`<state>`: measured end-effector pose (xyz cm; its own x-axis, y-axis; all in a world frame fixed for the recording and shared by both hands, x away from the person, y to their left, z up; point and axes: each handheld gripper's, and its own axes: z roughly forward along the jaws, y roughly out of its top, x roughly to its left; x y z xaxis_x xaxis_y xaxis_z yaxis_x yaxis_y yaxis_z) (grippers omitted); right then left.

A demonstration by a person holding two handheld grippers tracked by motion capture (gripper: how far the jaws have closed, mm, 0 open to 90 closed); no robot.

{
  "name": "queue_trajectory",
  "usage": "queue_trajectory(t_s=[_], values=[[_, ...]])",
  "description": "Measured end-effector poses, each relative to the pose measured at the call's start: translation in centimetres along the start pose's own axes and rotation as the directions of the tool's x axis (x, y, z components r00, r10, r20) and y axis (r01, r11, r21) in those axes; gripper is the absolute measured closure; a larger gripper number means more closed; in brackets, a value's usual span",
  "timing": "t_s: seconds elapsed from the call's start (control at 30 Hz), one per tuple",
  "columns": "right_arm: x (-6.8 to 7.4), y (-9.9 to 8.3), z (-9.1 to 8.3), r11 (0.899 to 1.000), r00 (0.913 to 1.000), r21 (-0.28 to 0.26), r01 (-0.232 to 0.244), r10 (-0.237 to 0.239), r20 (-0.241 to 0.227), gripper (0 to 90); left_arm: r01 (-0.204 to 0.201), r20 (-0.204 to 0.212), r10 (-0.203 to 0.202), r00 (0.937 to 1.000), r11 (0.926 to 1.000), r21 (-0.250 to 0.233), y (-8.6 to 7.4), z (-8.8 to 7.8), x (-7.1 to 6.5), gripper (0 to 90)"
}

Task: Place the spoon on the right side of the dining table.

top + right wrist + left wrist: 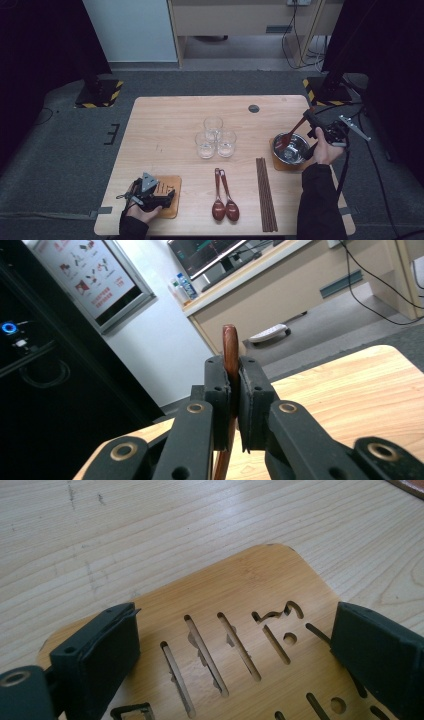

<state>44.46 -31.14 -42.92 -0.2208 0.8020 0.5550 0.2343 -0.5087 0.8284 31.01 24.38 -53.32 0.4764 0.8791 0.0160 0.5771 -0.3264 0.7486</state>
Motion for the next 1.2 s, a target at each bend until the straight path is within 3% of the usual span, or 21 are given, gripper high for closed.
queue_trajectory(t_s=[0.57,1.2], values=[[-1.1,-0.3,0.6,1.0,0.9966,0.023,0.02,-0.022,0.079,83.8,-0.001,0.001,0.001,1.0,1.0,0.0,0.0,0.0,0.0,4.6],[-1.1,-1.4,1.6,0.987,0.9843,0.143,0.073,-0.095,0.149,80.6,-0.001,0.001,0.001,1.0,1.0,-0.001,0.0,0.0,0.0,4.6]])
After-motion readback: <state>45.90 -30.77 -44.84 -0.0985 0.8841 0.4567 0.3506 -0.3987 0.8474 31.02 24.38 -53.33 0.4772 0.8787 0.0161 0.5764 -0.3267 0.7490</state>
